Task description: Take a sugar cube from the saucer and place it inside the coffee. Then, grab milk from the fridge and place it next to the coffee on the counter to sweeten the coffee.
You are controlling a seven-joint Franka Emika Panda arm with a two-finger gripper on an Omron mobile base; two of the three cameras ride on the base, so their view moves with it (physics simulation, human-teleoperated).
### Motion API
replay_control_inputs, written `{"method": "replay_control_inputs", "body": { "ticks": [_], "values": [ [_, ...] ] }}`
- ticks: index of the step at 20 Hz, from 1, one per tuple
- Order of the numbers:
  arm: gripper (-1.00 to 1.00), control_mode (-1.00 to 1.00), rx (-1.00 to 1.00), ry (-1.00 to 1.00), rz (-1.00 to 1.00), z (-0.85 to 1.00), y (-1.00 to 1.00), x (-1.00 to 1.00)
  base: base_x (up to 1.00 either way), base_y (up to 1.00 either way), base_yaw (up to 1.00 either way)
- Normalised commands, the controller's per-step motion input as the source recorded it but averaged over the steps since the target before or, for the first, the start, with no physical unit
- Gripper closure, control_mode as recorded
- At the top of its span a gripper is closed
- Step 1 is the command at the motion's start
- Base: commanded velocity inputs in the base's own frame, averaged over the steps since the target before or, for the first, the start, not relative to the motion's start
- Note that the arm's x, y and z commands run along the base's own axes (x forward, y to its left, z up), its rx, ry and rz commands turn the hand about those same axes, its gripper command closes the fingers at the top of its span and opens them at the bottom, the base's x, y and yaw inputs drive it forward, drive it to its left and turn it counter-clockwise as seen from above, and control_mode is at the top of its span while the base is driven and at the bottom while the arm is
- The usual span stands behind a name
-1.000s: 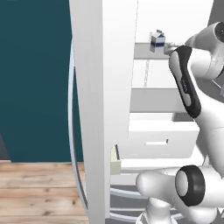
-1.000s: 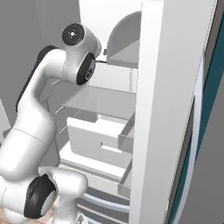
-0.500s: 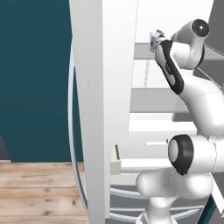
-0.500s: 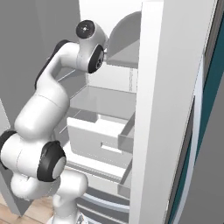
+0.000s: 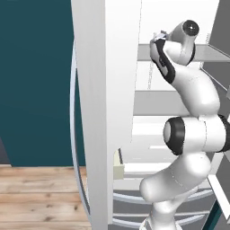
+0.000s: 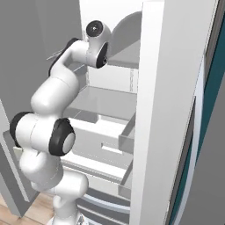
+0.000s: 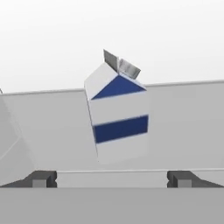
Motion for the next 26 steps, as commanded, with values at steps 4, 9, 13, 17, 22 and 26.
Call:
{"method": "replay_control_inputs", "body": {
  "ticks": [4, 9, 13, 17, 22, 26],
  "values": [
    [-1.00, -1.00, 0.01, 0.06, 0.01, 0.00, -0.29, 0.53, 0.00, 0.00, 0.00],
    [-1.00, -1.00, 0.00, 0.01, 0.00, 0.00, -0.08, 0.45, 0.00, 0.00, 0.00],
    [-1.00, -1.00, 0.00, 0.00, 0.00, -0.03, 0.00, 0.47, 0.00, 0.00, 0.00],
    [1.00, -1.00, 0.00, 0.00, 0.00, -0.15, 0.00, 0.36, 0.00, 0.00, 0.00],
    [1.00, -1.00, 0.00, -0.03, 0.00, -0.11, 0.00, 0.06, 0.00, 0.00, 0.00],
    [1.00, -1.00, 0.00, -0.01, 0.00, 0.00, 0.00, -0.03, 0.00, 0.00, 0.00]
  ]
}}
